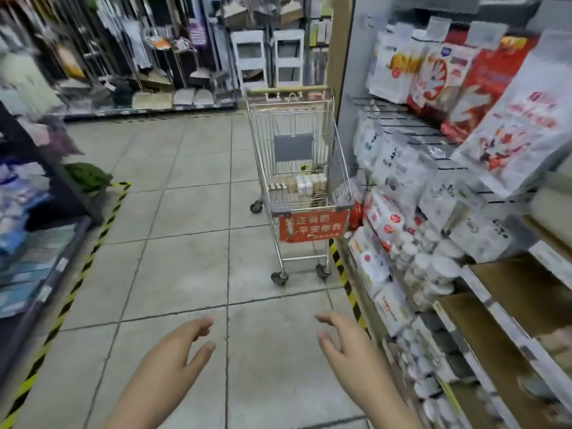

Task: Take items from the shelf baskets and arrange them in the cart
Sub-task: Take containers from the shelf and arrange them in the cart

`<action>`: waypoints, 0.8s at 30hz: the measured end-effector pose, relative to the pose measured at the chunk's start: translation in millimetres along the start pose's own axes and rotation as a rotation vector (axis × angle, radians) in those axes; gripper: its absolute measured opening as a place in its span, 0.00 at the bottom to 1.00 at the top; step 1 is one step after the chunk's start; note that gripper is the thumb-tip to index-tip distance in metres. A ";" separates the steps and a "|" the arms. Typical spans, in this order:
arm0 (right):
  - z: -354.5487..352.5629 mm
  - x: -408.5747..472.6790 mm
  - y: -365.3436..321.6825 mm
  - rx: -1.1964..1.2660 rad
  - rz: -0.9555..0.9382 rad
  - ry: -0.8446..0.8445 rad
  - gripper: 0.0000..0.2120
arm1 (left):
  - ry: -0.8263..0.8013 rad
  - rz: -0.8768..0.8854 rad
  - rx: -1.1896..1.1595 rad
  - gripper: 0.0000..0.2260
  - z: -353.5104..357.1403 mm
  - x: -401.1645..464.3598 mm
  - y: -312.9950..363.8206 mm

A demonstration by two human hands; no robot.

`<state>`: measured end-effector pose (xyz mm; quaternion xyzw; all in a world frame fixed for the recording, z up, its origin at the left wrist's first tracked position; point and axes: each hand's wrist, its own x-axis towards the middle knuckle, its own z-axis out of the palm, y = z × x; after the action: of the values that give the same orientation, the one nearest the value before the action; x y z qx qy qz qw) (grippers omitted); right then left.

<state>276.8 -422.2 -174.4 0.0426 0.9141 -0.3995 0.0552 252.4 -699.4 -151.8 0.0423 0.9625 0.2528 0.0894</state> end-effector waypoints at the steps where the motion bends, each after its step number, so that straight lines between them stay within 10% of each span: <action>1: 3.7 13.8 -4.6 -0.001 -0.001 -0.008 0.13 | -0.008 0.003 0.009 0.16 -4.2 12.6 -5.5; 24: 23.5 466.8 -80.8 -0.130 -0.029 -0.146 0.14 | -0.024 -0.075 -0.165 0.16 -92.7 436.0 -67.7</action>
<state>-193.7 -478.4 -194.6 -0.0035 0.9321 -0.3423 0.1184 -195.5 -747.4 -171.5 0.0017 0.9381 0.3273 0.1135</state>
